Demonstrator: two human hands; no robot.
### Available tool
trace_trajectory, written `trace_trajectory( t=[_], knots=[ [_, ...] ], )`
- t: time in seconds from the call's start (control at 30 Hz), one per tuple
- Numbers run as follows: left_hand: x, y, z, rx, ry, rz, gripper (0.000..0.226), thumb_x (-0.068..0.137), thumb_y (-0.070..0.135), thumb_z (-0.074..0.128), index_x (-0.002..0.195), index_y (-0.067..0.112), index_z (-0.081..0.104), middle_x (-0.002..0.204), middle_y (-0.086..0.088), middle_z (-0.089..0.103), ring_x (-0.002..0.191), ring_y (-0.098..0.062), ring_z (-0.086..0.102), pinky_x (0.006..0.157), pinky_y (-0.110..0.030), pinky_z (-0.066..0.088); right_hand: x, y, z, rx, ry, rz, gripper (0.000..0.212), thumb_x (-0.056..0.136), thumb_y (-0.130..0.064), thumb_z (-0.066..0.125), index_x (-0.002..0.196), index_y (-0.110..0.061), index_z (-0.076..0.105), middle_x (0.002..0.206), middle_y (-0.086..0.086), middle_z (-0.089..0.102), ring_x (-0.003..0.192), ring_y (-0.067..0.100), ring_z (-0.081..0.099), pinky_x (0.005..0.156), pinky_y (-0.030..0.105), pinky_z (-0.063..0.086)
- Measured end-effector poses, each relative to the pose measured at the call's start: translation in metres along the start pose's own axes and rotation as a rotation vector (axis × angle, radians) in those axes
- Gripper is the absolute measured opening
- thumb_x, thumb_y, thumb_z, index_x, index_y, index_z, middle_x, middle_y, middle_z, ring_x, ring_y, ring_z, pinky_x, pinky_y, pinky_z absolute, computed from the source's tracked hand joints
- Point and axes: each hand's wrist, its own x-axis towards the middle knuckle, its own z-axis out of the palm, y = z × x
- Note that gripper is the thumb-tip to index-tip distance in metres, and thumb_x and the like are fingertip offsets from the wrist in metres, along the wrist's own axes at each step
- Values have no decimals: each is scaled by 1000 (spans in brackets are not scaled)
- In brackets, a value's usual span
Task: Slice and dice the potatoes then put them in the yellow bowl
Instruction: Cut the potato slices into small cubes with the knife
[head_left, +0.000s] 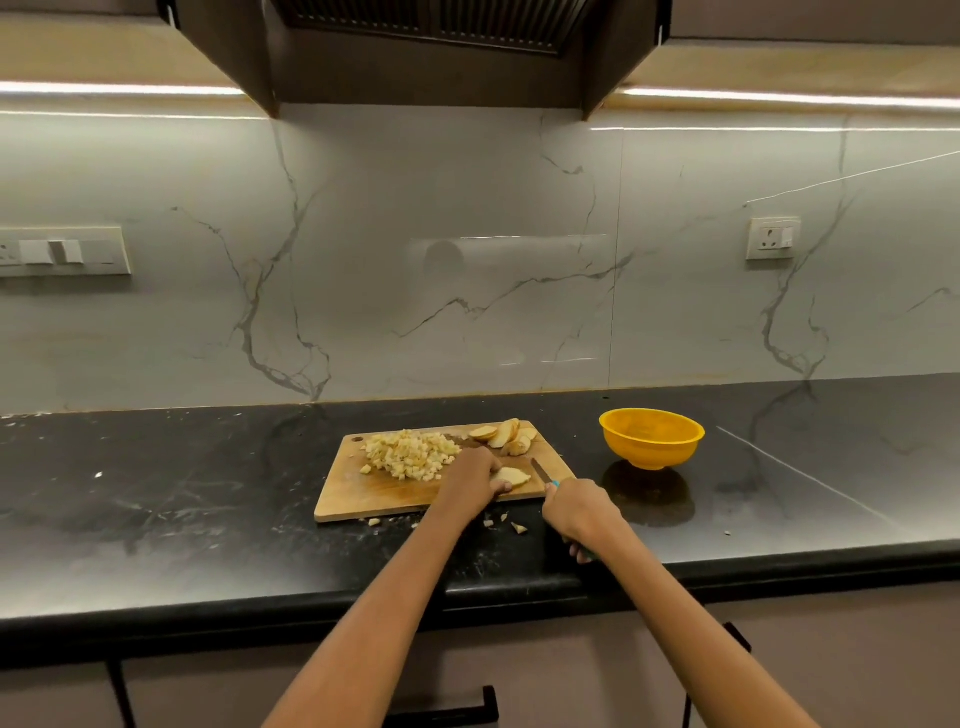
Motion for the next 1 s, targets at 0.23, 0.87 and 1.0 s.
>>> trace_trajectory(
  t=[0.23,0.87,1.0],
  knots=[
    [-7,5,14,-105,186,16,19,84,21,67,87,3,70,84,-11,70,83,-22,62,72,-32,40,-2,-12,10,-178,-14,-143,28,96,-15,40,111,-2,60,113,14,63,104,30,62,84,34,49],
    [-6,-6,18,-229,157,57,20,90,18,58,83,3,69,86,-8,68,81,-19,58,69,-28,33,-1,-12,9,-74,-29,-69,33,103,-25,30,82,-4,46,60,8,52,50,18,53,55,27,50],
    [-6,-6,15,-228,172,55,9,90,19,59,89,15,67,91,-6,67,86,-17,56,77,-27,36,-5,-11,7,-54,-30,-62,37,103,-32,28,87,-4,45,64,8,52,53,17,54,57,27,51]
  ],
)
